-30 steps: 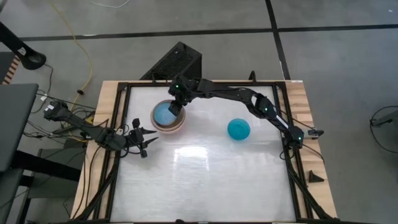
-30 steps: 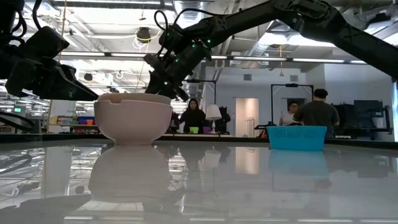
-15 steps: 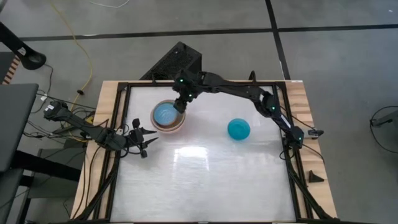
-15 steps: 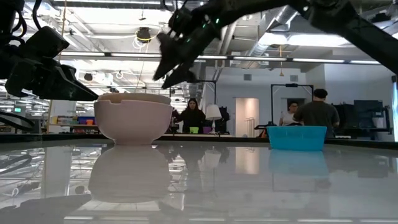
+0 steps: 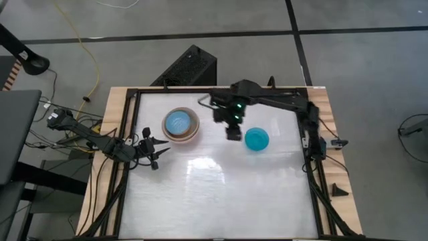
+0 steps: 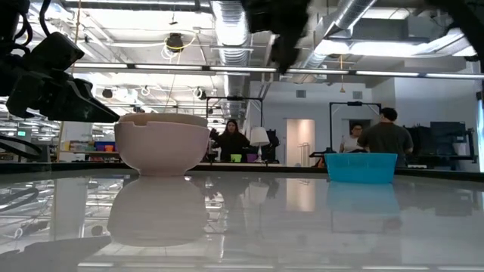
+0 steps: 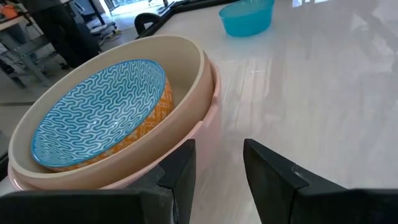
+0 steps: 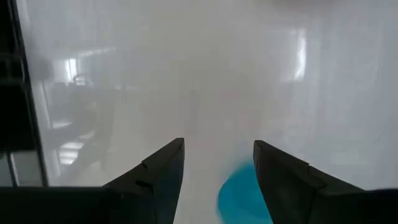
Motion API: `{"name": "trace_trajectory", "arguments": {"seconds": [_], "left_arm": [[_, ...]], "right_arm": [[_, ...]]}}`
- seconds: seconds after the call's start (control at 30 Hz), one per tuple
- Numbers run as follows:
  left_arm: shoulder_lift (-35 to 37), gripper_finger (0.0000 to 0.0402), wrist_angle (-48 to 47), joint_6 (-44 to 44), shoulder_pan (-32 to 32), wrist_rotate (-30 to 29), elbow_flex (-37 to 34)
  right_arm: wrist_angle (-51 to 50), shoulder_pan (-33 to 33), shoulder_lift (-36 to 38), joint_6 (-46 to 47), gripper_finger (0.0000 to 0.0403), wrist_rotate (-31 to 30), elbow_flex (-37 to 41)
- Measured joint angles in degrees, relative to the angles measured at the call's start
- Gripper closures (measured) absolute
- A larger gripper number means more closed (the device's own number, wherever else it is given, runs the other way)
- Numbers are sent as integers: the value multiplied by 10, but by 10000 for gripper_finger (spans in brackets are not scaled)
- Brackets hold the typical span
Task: Nest bowls inside each other
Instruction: Stack the light blue bowl into the white and blue bowl
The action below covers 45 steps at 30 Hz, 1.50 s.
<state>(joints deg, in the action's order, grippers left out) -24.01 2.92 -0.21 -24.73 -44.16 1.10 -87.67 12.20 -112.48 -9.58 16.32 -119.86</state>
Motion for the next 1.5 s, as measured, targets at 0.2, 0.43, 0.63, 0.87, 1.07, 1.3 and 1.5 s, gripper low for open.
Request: {"name": "trace_trajectory", "arguments": {"seconds": [0.2,0.43,0.63,0.87,1.07,1.3,1.5], "left_arm": [[0,276,0,0,0,0,0],[0,276,0,0,0,1,0],[0,276,0,0,0,1,0],[0,276,0,0,0,1,0],[0,276,0,0,0,0,0],[0,276,0,0,0,0,0],[0,276,0,0,0,0,0]], "right_arm": [[134,-31,187,85,180,-66,287],[323,-58,365,240,180,-83,582],[375,-110,402,252,181,-138,685],[393,-155,362,223,182,-237,696],[437,-173,313,190,182,-214,696],[466,-169,242,187,182,-239,696],[449,-169,197,186,182,-238,678]]}}
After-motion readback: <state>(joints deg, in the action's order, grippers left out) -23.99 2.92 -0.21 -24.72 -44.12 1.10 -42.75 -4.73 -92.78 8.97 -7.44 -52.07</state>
